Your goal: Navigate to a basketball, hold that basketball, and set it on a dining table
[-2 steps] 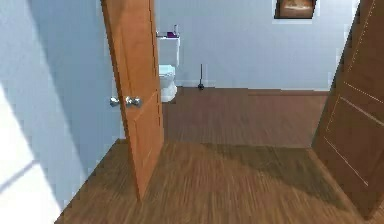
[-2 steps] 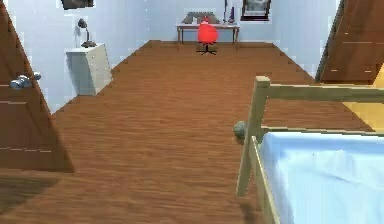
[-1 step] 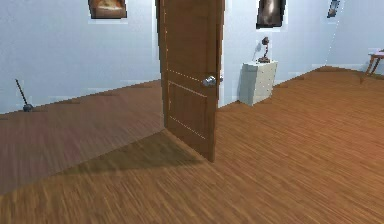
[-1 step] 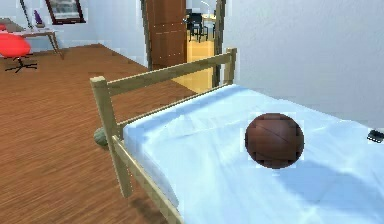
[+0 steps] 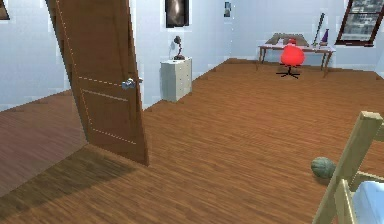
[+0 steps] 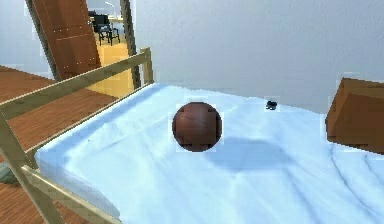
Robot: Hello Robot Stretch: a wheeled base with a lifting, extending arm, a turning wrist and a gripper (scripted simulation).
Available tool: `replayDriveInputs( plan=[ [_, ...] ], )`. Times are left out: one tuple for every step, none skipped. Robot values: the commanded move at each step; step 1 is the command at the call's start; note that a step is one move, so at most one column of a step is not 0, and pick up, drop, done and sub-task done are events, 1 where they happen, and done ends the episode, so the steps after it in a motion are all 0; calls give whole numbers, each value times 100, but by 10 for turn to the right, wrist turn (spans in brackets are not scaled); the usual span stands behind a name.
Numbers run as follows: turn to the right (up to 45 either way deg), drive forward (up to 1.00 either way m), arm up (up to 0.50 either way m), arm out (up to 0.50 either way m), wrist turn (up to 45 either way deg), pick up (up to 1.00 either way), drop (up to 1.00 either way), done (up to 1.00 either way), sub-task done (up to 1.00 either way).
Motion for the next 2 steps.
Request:
replayDriveInputs(
  plan=[
    [0,0,50,0,0,0,0,0,0],
    [0,0,38,0,0,0,0,0,0]
  ],
)
